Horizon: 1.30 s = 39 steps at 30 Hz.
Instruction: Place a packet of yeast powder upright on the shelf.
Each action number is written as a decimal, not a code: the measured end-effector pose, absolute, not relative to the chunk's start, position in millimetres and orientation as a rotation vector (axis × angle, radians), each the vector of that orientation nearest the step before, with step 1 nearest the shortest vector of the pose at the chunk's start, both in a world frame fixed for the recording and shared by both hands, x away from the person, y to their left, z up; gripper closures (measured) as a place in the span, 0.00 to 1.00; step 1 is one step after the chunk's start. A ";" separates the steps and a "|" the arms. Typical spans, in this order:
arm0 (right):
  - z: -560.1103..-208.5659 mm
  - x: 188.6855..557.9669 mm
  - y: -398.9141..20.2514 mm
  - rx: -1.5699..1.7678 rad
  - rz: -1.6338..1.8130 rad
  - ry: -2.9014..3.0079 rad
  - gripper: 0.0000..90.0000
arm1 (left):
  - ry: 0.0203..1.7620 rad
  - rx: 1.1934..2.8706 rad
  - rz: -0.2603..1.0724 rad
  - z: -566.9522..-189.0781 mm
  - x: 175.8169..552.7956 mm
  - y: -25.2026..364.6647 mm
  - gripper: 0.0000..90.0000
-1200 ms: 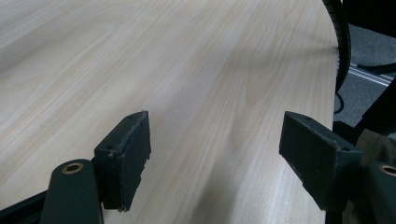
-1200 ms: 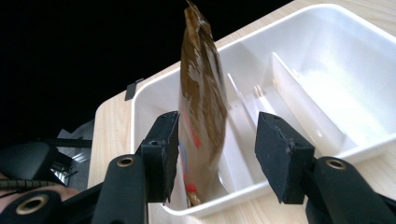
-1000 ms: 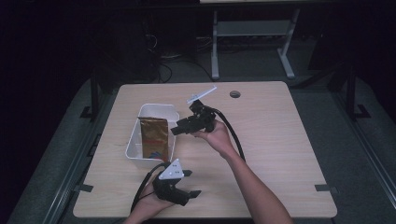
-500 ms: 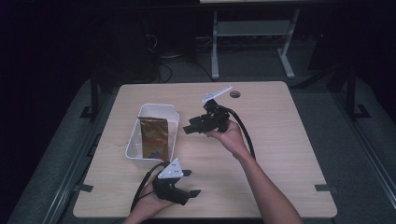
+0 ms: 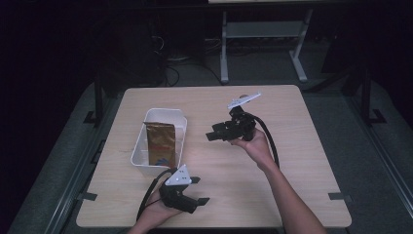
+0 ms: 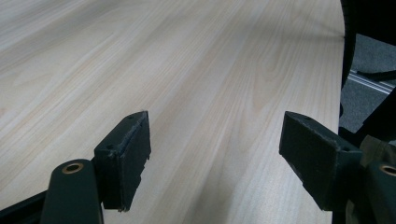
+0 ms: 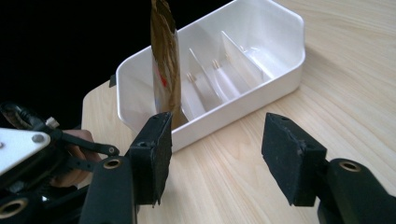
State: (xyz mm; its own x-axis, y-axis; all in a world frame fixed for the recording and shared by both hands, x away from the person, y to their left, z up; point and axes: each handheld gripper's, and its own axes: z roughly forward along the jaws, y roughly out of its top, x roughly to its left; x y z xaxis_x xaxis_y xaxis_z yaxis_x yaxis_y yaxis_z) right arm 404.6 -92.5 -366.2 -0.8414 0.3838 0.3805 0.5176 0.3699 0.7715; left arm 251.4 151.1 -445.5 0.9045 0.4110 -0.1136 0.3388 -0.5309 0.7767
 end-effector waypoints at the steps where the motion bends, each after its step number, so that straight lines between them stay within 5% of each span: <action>1: -366.2 404.0 -94.4 -0.831 -1.472 -2.484 0.47 | 0.534 2.176 0.104 -445.5 251.4 151.1 0.27; 39: -412.8 373.3 -184.7 -1.036 -1.456 -2.395 0.43 | 0.566 2.148 0.083 -447.4 257.7 151.8 0.27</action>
State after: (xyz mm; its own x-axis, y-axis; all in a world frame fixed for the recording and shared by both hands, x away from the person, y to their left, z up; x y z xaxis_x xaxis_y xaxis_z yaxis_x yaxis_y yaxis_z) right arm 373.3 -184.7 -412.8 -0.7491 0.4783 0.4584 0.6272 0.2890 0.7233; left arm 257.7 151.8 -447.4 0.8935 0.4253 -0.1442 0.3658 -0.5029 0.7831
